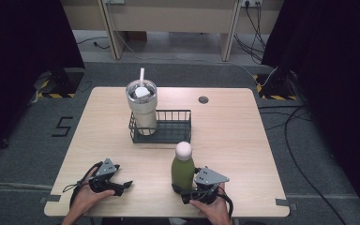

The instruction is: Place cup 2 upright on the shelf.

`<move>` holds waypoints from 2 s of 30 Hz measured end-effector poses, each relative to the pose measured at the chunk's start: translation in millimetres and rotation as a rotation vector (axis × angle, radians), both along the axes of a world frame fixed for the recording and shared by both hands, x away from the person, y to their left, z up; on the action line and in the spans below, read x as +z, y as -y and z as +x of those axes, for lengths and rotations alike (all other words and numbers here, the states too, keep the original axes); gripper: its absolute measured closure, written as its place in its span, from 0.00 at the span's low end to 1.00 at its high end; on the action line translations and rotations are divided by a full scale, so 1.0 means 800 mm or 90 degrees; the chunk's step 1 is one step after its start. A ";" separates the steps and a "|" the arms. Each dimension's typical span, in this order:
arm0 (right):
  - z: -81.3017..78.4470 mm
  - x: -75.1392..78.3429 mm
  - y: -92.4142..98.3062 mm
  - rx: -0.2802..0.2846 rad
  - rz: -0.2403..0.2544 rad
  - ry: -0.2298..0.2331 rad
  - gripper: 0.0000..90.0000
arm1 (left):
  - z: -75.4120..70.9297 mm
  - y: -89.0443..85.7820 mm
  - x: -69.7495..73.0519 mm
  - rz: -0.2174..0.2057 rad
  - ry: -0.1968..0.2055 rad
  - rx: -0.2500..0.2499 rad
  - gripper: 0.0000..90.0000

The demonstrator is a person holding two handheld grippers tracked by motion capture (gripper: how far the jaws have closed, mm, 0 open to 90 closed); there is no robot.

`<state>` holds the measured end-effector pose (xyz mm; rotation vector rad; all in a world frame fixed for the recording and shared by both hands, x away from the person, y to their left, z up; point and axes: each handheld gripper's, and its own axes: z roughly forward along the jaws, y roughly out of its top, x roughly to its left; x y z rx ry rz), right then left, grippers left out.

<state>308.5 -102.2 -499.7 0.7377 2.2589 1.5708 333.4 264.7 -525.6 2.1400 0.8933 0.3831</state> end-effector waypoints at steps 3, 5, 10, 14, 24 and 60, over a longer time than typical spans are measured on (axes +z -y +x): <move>0.003 -0.002 0.000 0.002 0.007 0.002 0.20 | 0.000 0.000 0.000 0.000 0.000 0.000 0.15; 0.005 -0.004 -0.003 0.005 0.018 -0.002 0.20 | 0.000 0.000 0.000 0.000 0.001 0.000 0.15; 0.004 -0.004 -0.004 0.004 0.012 0.013 0.22 | 0.000 0.000 0.000 0.000 0.000 -0.004 0.15; 0.006 -0.003 -0.005 -0.004 0.016 0.022 0.23 | -0.001 0.000 0.000 0.000 0.000 -0.006 0.15; 0.014 0.006 -0.010 -0.002 0.020 0.034 0.23 | -0.001 0.000 0.000 0.000 0.001 -0.006 0.15; 0.086 0.079 -0.020 -0.024 0.039 0.059 0.23 | -0.001 0.000 0.000 0.000 0.001 -0.006 0.15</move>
